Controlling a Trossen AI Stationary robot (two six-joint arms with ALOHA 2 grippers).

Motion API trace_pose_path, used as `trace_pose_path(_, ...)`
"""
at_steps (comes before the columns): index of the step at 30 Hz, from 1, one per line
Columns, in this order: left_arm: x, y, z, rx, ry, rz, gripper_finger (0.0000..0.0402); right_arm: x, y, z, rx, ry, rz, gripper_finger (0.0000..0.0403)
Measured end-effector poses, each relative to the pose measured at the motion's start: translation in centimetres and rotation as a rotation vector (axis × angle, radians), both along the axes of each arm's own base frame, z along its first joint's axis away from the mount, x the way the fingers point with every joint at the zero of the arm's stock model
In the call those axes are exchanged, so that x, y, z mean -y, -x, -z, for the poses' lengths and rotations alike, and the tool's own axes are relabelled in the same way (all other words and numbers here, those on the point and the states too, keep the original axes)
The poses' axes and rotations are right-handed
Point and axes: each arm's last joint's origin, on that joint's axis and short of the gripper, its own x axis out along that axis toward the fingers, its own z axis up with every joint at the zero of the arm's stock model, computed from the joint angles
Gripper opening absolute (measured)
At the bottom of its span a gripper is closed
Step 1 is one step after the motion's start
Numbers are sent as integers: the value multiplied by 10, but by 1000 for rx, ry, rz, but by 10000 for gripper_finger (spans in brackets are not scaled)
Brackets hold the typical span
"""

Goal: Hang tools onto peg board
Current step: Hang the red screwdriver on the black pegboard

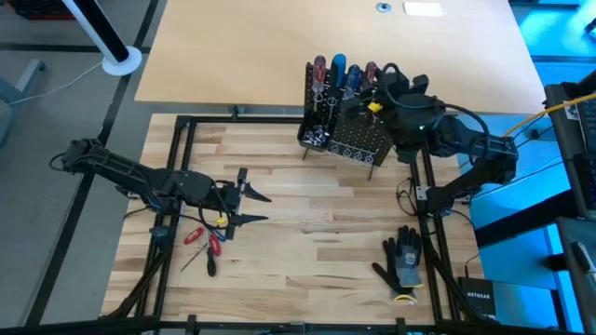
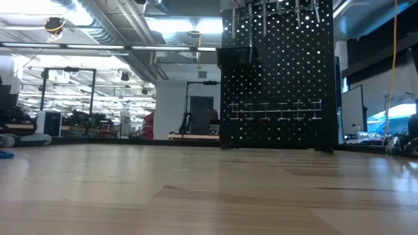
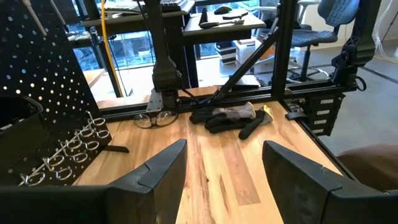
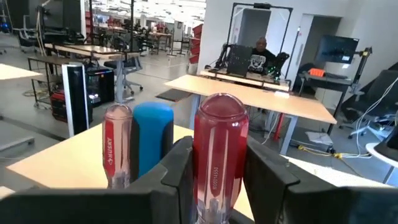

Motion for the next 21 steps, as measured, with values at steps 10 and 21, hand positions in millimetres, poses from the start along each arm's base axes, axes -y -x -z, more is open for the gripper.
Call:
trace_pose_path(10,0,0,0,0,2,-1,198,0,2,13,-43,-34,22,118)
trace_pose_path(21,0,0,0,0,3,-1,198,0,1,18,-59,-54,-10,159)
